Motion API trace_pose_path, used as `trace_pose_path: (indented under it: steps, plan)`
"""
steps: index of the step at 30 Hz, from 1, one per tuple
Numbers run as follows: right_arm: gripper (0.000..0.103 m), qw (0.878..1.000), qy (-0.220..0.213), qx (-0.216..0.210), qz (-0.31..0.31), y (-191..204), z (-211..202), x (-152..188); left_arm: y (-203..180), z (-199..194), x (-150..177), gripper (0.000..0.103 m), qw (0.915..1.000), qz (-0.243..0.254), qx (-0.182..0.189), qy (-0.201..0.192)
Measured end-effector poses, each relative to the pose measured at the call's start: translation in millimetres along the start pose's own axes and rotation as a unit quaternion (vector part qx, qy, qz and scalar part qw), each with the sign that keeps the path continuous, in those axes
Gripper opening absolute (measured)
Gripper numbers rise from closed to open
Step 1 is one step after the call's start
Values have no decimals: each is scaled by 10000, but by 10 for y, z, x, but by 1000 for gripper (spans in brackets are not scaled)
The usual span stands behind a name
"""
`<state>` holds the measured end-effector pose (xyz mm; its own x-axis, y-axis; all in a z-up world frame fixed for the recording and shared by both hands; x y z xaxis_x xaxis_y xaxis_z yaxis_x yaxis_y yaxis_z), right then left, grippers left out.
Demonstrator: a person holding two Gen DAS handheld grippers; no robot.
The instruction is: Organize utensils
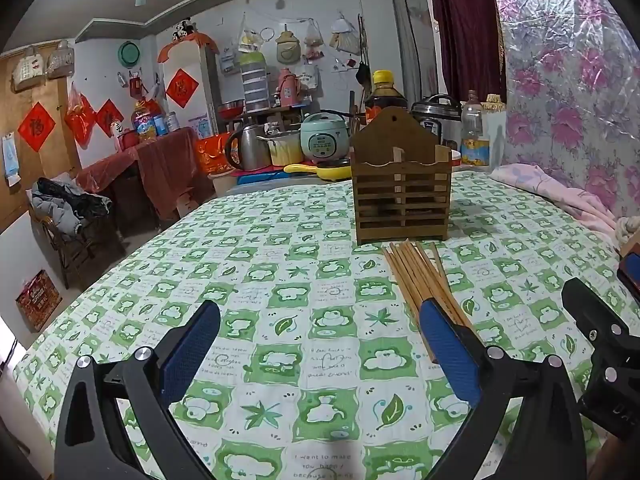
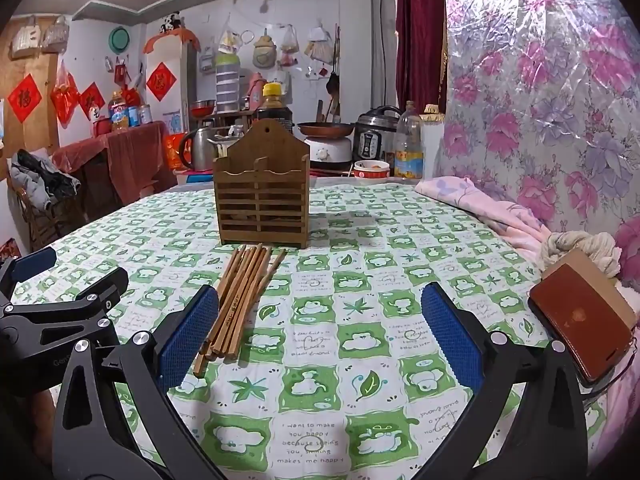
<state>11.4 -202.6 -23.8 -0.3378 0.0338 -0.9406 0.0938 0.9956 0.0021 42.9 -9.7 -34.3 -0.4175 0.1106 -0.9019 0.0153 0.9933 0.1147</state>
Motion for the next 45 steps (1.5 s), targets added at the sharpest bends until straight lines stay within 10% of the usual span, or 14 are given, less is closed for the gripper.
trace_pose_path:
  steps: [45]
  plan:
    - [97,10000,52,-14,-6,1,18,7,-11,30,21,98,10000,81,15,45]
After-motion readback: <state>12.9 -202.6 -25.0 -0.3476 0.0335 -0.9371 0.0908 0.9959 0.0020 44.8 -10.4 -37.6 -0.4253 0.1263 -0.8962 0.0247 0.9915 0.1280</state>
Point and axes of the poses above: each gripper's, at about its wrist camera, not at the fingertips, and z roughly the way its jaws point, y to its left, x to its underside, the point moved 7 cm from there along z, roughly the way its jaws point, and after that the axes turned 6 degrees about -y, right-handed, at the moved point
